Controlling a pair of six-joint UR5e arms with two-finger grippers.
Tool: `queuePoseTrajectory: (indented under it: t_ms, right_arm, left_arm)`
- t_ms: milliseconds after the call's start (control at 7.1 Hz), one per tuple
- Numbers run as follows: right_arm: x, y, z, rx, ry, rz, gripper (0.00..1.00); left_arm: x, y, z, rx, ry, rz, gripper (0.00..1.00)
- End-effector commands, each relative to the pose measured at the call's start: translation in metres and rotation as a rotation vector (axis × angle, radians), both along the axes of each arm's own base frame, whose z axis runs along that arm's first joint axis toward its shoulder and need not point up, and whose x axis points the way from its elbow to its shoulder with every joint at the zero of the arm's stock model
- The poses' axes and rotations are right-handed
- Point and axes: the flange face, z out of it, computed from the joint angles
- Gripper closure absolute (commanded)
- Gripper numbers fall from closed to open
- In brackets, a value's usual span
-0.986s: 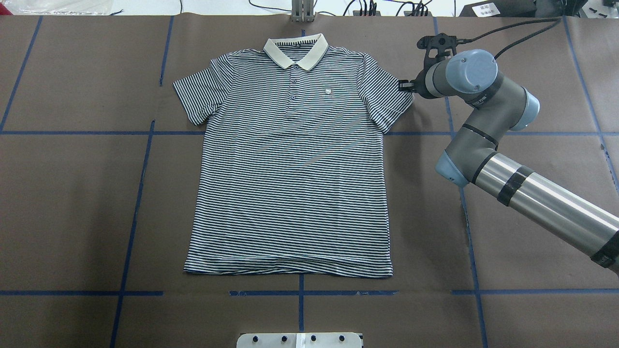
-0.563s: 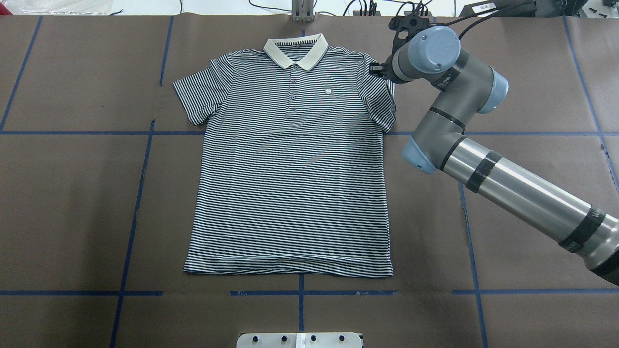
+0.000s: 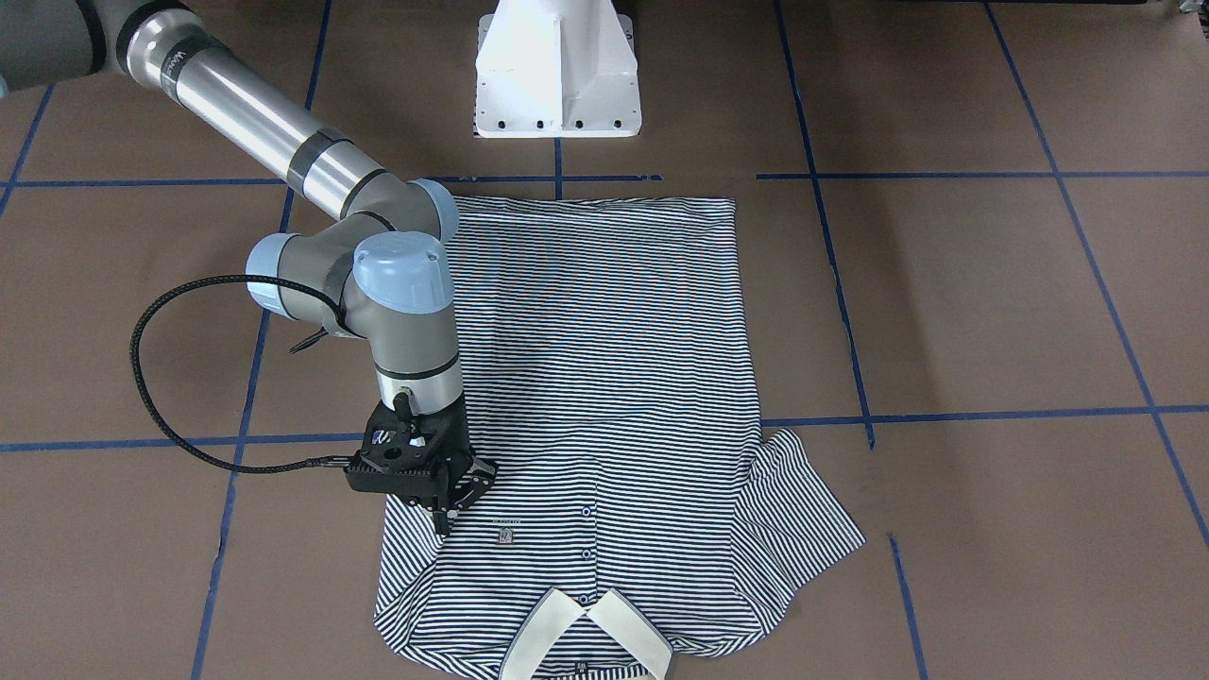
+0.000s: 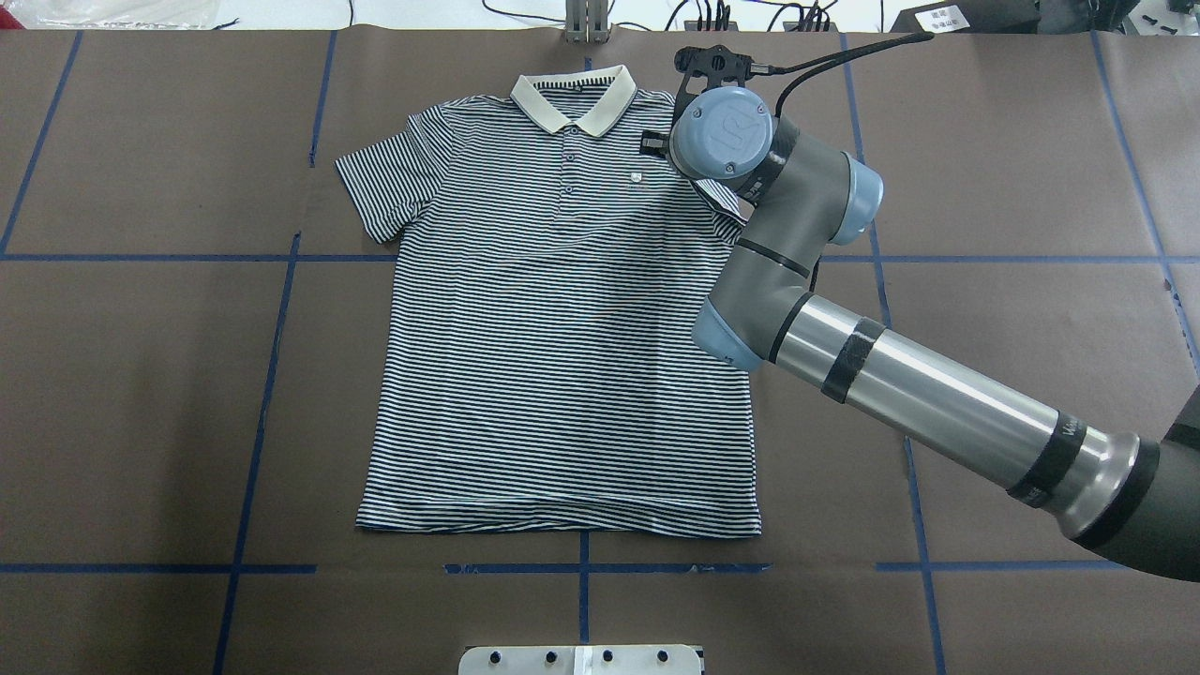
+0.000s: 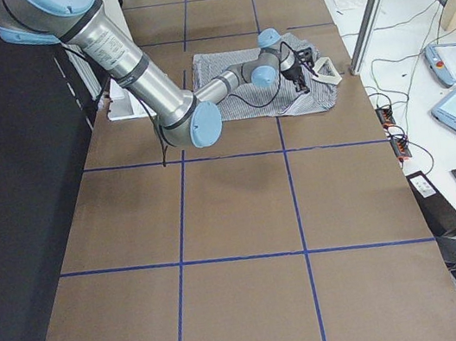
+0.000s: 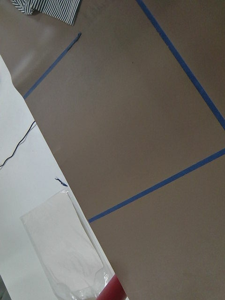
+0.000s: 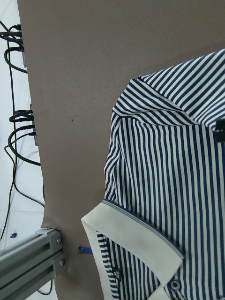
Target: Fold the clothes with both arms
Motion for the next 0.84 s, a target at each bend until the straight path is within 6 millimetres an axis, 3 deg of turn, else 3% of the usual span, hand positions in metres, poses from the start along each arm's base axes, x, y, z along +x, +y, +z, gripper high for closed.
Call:
queuePoseTrajectory:
  t_ms: [0, 422, 563, 704]
  right_arm:
    - [-0.016, -0.005, -0.008, -0.006, 0.011, 0.001, 1.00]
    - [-0.017, -0.009, -0.005, -0.061, -0.031, 0.081, 1.00]
    - [-0.018, -0.010, -0.013, -0.087, -0.068, 0.117, 1.00]
    - [-0.025, -0.015, -0.021, -0.103, -0.077, 0.139, 0.84]
  left_arm:
    - [0.000, 0.000, 0.000, 0.000, 0.000, 0.000, 0.00]
    - [0.000, 0.000, 0.000, 0.000, 0.000, 0.000, 0.00]
    - [0.001, -0.001, -0.001, 0.001, 0.000, 0.001, 0.00]
    - [0.000, 0.000, 0.000, 0.000, 0.000, 0.000, 0.00]
